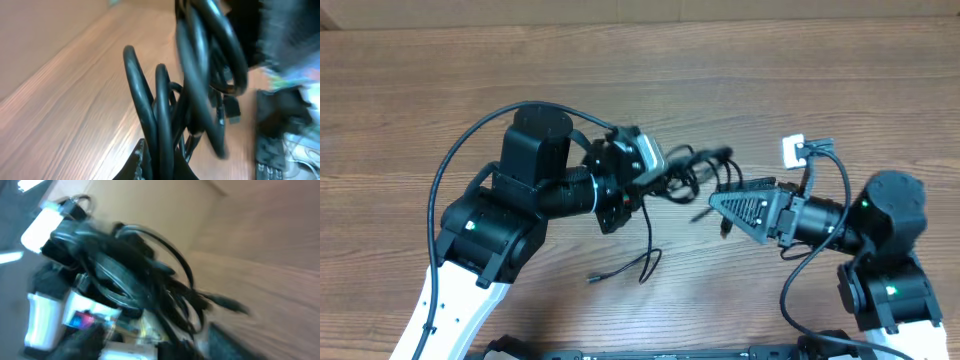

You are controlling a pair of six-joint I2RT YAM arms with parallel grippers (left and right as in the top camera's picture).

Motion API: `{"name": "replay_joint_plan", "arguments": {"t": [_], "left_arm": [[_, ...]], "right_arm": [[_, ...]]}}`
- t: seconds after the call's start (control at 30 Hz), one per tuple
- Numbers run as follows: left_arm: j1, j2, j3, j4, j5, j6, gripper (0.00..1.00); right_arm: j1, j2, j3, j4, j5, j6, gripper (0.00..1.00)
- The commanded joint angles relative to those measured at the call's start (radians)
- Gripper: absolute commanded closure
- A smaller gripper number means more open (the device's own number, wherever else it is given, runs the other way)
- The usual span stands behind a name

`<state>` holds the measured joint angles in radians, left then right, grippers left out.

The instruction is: Untangle cables

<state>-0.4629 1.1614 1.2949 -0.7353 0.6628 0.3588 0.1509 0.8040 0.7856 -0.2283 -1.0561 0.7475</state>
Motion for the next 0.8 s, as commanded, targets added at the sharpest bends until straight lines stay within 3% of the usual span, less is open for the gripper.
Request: {"name": "replay_joint_plan", "arguments": {"t": [0.0, 0.1, 0.4, 0.57, 0.77], "left_arm": [[0.005, -0.014, 0.016, -0.017, -0.266, -0.163, 0.96], [0.005, -0.014, 0.016, -0.056, -0.353, -0.215, 0.96], [0.004, -0.013, 0.016, -0.129, -0.426, -0.288, 0.96], [0.003, 0.003, 0.016, -0.174, -0.335, -0.288, 0.96], [-0.024, 0.045, 0.016, -0.182, -0.217, -0.341, 0.96]], "right_arm": [[0.000, 0.012, 0.014, -0.082, 0.104, -0.142, 0.14], [0.000, 0.018, 0.014, -0.151, 0.148, -0.182, 0.02], [0.000, 0.016, 0.014, -0.171, 0.148, -0.298, 0.00], [0.001, 0.016, 0.014, -0.168, 0.025, -0.473, 0.01], [0.021, 0.016, 0.014, -0.111, -0.027, -0.555, 0.01]]}}
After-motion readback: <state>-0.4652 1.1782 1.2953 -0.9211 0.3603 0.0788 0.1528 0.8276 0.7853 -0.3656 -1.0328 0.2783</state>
